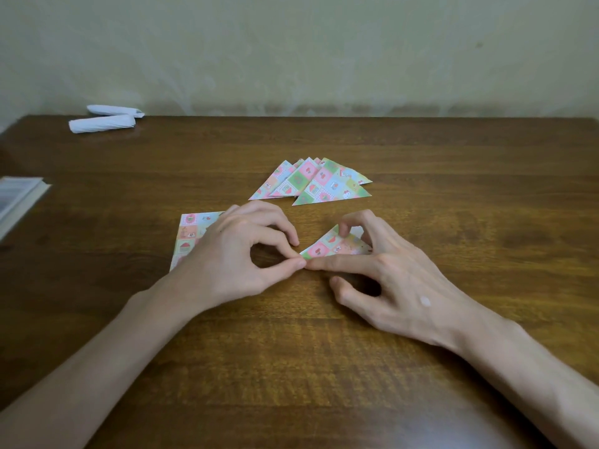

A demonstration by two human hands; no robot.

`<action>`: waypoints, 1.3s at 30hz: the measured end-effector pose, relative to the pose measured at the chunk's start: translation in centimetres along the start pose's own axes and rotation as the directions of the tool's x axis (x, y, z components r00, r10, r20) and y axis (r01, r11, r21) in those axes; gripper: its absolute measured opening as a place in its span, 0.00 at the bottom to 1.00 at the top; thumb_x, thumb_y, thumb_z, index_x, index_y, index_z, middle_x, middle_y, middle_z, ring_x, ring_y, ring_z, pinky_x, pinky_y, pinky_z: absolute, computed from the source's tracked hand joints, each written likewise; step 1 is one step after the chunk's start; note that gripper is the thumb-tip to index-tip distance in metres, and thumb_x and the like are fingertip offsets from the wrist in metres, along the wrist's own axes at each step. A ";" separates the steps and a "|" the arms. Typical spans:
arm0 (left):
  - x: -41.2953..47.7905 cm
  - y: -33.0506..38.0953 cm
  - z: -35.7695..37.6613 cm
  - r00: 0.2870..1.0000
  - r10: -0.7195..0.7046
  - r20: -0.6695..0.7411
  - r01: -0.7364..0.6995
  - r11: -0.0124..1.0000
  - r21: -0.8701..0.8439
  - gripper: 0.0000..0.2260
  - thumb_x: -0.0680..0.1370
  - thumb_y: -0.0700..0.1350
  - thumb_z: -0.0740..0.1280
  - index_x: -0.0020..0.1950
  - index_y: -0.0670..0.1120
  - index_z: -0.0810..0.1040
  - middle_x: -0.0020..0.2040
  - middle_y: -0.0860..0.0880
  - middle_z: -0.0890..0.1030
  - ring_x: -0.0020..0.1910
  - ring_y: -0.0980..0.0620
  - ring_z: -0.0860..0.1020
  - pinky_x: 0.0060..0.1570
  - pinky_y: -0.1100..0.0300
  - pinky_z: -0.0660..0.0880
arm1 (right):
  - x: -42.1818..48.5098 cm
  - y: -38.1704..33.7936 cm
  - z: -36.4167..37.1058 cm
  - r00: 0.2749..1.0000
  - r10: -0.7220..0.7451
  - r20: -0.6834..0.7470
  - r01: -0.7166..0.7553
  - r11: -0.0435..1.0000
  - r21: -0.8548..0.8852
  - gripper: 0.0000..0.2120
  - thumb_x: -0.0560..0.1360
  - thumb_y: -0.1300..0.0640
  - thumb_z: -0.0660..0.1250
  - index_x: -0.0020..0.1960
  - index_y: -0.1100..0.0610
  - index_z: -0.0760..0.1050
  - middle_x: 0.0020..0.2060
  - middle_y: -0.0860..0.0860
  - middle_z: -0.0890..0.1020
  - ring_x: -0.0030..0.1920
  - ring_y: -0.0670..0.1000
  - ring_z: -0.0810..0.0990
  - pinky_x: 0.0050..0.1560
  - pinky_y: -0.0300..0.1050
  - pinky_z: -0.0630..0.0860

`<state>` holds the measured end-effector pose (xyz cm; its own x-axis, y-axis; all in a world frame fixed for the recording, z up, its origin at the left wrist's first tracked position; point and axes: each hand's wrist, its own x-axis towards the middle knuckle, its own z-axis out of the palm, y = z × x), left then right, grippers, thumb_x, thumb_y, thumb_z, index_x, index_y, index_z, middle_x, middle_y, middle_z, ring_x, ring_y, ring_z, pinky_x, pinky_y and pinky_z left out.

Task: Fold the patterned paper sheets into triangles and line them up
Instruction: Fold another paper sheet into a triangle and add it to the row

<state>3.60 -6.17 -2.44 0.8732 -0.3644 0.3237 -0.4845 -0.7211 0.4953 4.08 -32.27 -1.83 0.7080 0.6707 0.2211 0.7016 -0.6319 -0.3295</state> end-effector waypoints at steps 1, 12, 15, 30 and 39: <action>0.1 -0.1 0.0 0.999 -0.037 0.010 0.037 0.998 -0.042 0.10 0.74 0.62 0.71 0.41 0.59 0.87 0.51 0.62 0.83 0.63 0.55 0.77 0.62 0.43 0.71 | 0.1 0.1 0.2 1.000 0.008 -0.011 -0.008 1.000 0.022 0.18 0.79 0.43 0.62 0.67 0.32 0.77 0.62 0.46 0.67 0.55 0.46 0.69 0.58 0.41 0.70; 1.3 -0.4 -0.5 0.984 -0.122 0.130 0.130 0.990 -0.055 0.10 0.71 0.66 0.69 0.45 0.64 0.84 0.55 0.62 0.77 0.69 0.59 0.68 0.64 0.56 0.61 | 0.9 0.2 0.6 0.993 0.120 0.004 -0.119 0.982 0.148 0.16 0.75 0.34 0.59 0.60 0.25 0.77 0.62 0.40 0.66 0.62 0.45 0.64 0.65 0.48 0.63; 1.2 -0.4 -0.4 0.983 -0.108 0.146 0.118 0.991 -0.065 0.07 0.73 0.63 0.70 0.48 0.65 0.84 0.56 0.61 0.76 0.69 0.58 0.68 0.64 0.59 0.61 | 1.2 0.3 1.0 0.986 0.161 -0.041 -0.150 0.970 0.193 0.15 0.74 0.32 0.60 0.57 0.25 0.79 0.60 0.39 0.68 0.60 0.44 0.65 0.65 0.47 0.65; 1.0 -0.4 -0.5 0.970 -0.041 0.240 0.028 0.998 0.059 0.13 0.82 0.59 0.65 0.66 0.72 0.77 0.67 0.65 0.69 0.75 0.60 0.59 0.67 0.50 0.61 | 0.9 1.0 1.3 0.951 0.193 -0.244 -0.172 0.980 0.104 0.15 0.77 0.38 0.64 0.56 0.39 0.86 0.59 0.43 0.80 0.58 0.47 0.76 0.60 0.42 0.74; 1.0 -0.1 -0.2 0.955 0.053 0.291 -0.085 0.991 0.101 0.20 0.86 0.48 0.63 0.75 0.66 0.71 0.76 0.71 0.65 0.78 0.61 0.57 0.68 0.49 0.59 | 0.5 1.1 1.4 0.957 0.146 -0.250 -0.146 0.989 0.018 0.15 0.80 0.41 0.64 0.60 0.42 0.85 0.62 0.46 0.83 0.59 0.48 0.75 0.61 0.42 0.74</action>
<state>4.53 -6.39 -2.03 0.8241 -0.5574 0.1009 -0.5495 -0.7432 0.3817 5.08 -32.11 -3.42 0.8002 0.4529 0.3932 0.5892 -0.7160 -0.3743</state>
